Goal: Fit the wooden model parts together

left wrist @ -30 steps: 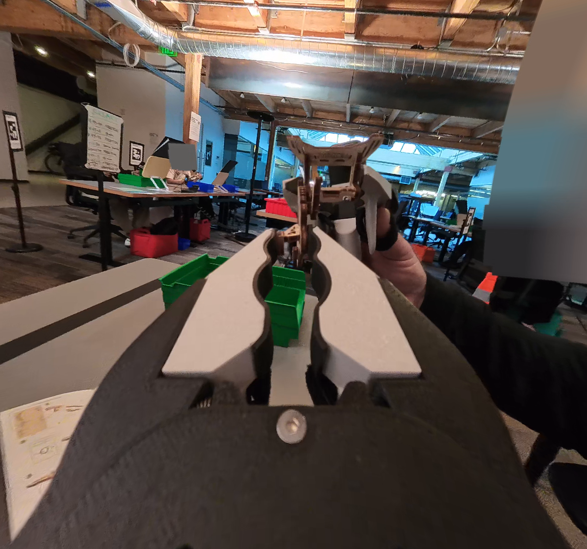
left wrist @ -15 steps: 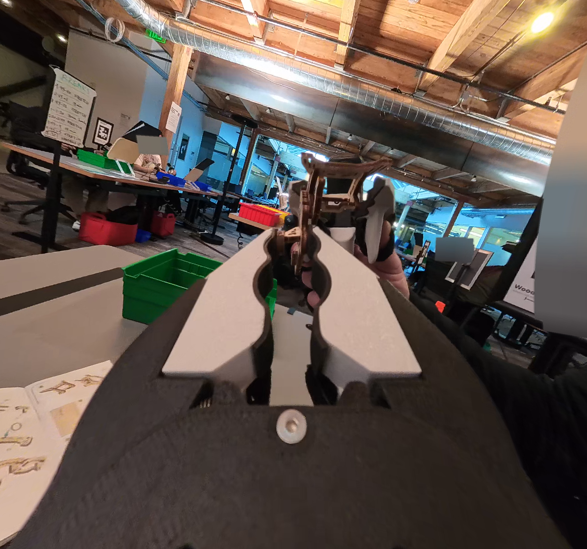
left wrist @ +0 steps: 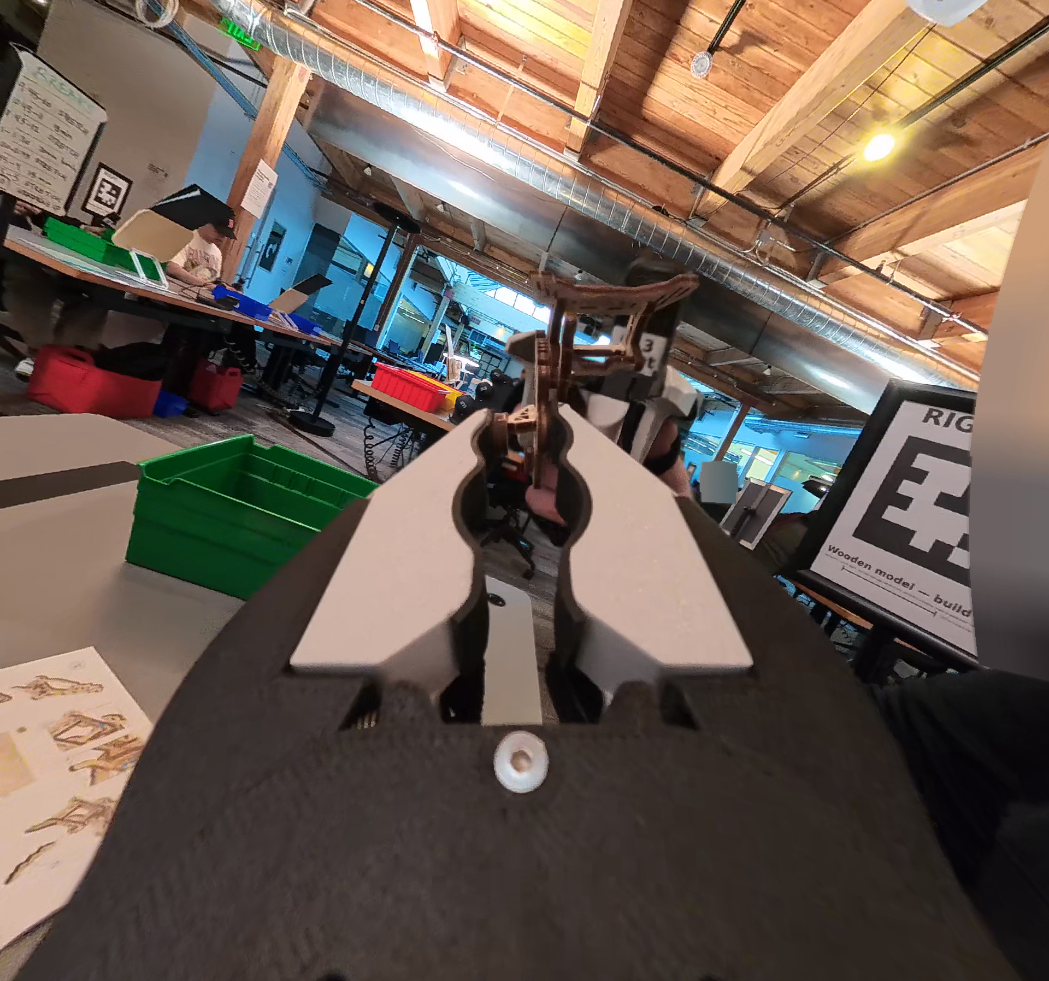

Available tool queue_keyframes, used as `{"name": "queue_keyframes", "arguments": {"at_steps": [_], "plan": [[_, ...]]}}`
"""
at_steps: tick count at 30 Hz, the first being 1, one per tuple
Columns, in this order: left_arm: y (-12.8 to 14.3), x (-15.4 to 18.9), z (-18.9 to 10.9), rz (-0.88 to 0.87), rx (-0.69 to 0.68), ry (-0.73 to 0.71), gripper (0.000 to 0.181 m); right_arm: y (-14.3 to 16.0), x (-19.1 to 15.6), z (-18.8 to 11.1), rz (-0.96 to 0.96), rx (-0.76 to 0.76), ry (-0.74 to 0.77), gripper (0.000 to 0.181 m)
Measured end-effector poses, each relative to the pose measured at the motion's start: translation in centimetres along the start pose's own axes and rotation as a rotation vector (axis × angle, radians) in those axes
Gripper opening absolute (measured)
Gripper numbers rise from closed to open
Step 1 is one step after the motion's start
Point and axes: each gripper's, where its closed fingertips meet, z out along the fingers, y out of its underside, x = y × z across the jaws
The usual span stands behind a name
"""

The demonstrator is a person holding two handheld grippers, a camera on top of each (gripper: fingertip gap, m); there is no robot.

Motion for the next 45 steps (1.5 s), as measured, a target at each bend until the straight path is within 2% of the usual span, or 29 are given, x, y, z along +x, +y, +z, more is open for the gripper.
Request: {"name": "queue_keyframes", "arguments": {"at_steps": [3, 5, 10, 16, 19, 25, 30, 35, 39, 45], "plan": [[0.0, 0.0, 0.1, -0.005, 0.0, 0.004, 0.015, 0.3, 0.2, -0.1, -0.184, -0.155, 0.09, 0.061], [0.1, 0.1, 0.1, -0.009, -0.003, 0.008, 0.015, 0.2, 0.2, 0.1, -0.277, -0.232, 0.134, 0.052], [0.3, 0.2, 0.4, -0.012, -0.006, 0.009, 0.015, -0.3, 0.0, 0.6, -0.378, -0.307, 0.16, 0.04], [0.3, 0.2, 0.3, -0.015, 0.002, 0.008, 0.015, -0.7, -0.1, 0.9, -0.441, -0.308, 0.215, 0.032], [0.3, 0.3, 0.4, -0.005, 0.005, 0.004, 0.015, -1.0, -0.1, 1.0, -0.436, -0.264, 0.249, 0.034], [0.1, 0.2, 0.4, 0.003, 0.017, -0.002, 0.015, -1.3, -0.3, 1.1, -0.421, -0.149, 0.302, 0.025], [0.1, 0.3, 0.5, 0.003, 0.022, -0.004, 0.015, -0.9, -0.3, 1.4, -0.471, -0.127, 0.369, 0.026], [0.1, 0.6, 0.7, 0.019, 0.02, -0.001, 0.016, -0.9, -0.1, 1.2, -0.528, -0.14, 0.431, 0.023], [0.0, 0.5, 0.7, 0.021, 0.022, -0.005, 0.015, -0.9, 0.2, 0.8, -0.541, -0.174, 0.459, 0.032], [0.0, 0.4, 0.7, 0.053, 0.013, -0.028, 0.015, -0.7, 0.2, -0.1, -0.65, -0.294, 0.549, 0.033]]}}
